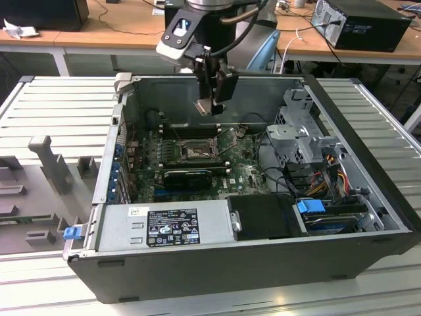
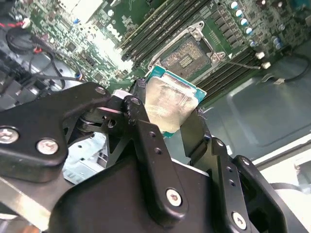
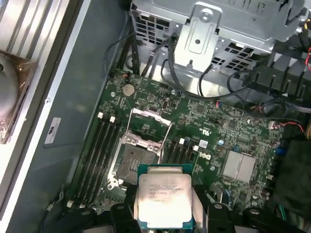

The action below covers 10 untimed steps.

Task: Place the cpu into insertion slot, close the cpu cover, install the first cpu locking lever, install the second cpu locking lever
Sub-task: 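Place the cpu into insertion slot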

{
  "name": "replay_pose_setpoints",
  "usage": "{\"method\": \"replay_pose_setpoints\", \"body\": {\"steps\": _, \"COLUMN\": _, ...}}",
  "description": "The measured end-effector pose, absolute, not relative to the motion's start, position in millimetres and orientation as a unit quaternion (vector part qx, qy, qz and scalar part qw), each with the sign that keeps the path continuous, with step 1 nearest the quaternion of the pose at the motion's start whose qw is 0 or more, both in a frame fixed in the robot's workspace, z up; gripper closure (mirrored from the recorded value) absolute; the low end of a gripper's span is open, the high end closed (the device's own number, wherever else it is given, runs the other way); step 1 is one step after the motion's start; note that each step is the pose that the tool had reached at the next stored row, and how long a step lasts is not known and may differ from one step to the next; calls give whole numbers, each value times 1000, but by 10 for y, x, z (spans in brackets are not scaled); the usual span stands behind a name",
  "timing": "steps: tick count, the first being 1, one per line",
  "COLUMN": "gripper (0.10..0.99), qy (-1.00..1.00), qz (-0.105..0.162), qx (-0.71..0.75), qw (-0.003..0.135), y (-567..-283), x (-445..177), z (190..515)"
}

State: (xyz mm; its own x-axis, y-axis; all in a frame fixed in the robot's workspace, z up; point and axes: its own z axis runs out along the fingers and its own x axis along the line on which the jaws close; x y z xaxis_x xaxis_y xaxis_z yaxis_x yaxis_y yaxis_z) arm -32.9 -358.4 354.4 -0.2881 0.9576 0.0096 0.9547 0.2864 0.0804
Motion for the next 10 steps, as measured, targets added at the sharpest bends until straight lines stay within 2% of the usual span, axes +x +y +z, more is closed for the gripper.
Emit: {"method": "replay_pose_setpoints", "body": {"steps": 10, "gripper": 557, "qy": 729, "qz": 33, "qx": 683, "qw": 24, "y": -3584, "x": -329, "z": 3502}}
